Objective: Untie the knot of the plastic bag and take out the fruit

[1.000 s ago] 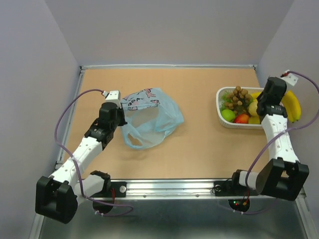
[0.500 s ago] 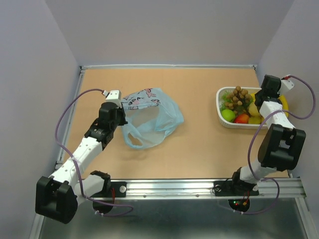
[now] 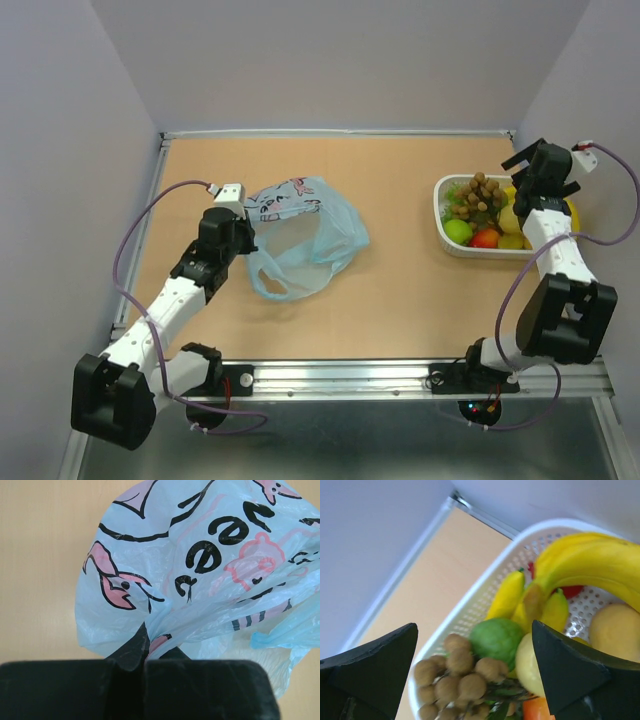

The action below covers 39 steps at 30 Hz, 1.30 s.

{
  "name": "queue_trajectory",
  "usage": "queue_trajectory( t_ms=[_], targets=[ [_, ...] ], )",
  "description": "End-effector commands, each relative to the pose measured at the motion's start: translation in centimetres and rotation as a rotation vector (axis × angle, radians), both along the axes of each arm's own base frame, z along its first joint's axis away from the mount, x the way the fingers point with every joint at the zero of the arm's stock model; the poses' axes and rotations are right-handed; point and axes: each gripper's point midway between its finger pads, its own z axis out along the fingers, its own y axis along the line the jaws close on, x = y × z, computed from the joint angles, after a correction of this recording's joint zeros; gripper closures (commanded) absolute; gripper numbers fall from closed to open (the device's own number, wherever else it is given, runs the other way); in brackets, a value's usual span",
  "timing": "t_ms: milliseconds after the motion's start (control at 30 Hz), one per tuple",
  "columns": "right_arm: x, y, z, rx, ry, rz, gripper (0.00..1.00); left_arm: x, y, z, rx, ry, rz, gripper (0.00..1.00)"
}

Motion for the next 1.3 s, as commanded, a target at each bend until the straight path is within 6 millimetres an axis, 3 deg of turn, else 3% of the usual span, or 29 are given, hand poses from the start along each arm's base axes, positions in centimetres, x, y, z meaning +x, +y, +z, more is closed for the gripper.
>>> queue_trajectory(
  t_ms=[0, 67, 167, 200, 267, 300, 333, 367, 467, 533, 600, 800, 967, 1067, 1167, 1267],
  targets=[
    [-1.5, 1.8, 8.0, -0.053, -0.212, 0.065, 0.00, 0.0, -0.7, 1.9, -0.051, -0.058, -0.028, 1.00],
    [-2.6, 2.5, 9.1, -0.065, -0.225, 0.095, 0.00, -0.3, -1.0, 2.1, -0.079, -0.051, -0.027, 1.00],
    [-4.9, 5.1, 12.5, -0.108, -0.294, 0.224, 0.00, -0.7, -1.6, 2.7, -0.118, -0.048, -0.050, 0.98],
    [-6.4, 5.8, 14.5, -0.150, -0.335, 0.253, 0.00, -1.0, -1.6, 2.8, -0.127, -0.036, -0.049, 0.90],
    [-8.2, 6.9, 15.8, -0.182, -0.360, 0.295, 0.00, -1.5, -1.6, 3.1, -0.134, -0.032, -0.054, 0.77],
    [-9.0, 7.6, 16.4, -0.196, -0.377, 0.327, 0.00, -1.7, -1.7, 3.6, -0.137, -0.040, -0.059, 0.61],
    [-11.1, 8.3, 18.4, -0.240, -0.429, 0.339, 0.00, -2.0, -1.6, 3.9, -0.137, -0.042, -0.062, 0.54],
    [-12.0, 8.9, 18.8, -0.253, -0.445, 0.359, 0.00, -2.1, -1.5, 4.6, -0.135, -0.052, -0.066, 0.42],
    [-16.2, 10.4, 21.6, -0.331, -0.531, 0.391, 0.00, -2.8, -1.4, 5.1, -0.132, -0.040, -0.068, 0.23],
    [-17.9, 10.9, 22.1, -0.371, -0.542, 0.398, 0.00, -3.3, -1.3, 5.8, -0.146, -0.039, -0.067, 0.08],
    [-20.5, 11.6, 23.2, -0.416, -0.591, 0.396, 0.00, -3.7, -1.2, 6.8, -0.169, -0.053, -0.057, 0.01],
    [-24.3, 15.0, 23.5, -0.435, -0.608, 0.528, 0.00, -6.1, 0.1, 12.7, -0.259, -0.177, 0.000, 0.01],
    [-26.8, 14.2, 24.3, -0.393, -0.614, 0.466, 0.00, -9.5, 3.6, 18.0, -0.335, -0.338, 0.139, 0.01],
    [-28.2, 15.0, 24.3, -0.417, -0.609, 0.521, 0.00, -12.1, 5.5, 19.6, -0.343, -0.426, 0.180, 0.01],
    [-29.1, 15.4, 23.0, -0.385, -0.599, 0.547, 0.00, -14.8, 7.4, 21.1, -0.354, -0.515, 0.218, 0.01],
    [-31.3, 16.2, 22.0, -0.375, -0.612, 0.595, 0.00, -17.3, 8.7, 22.5, -0.340, -0.594, 0.223, 0.01]
  ],
)
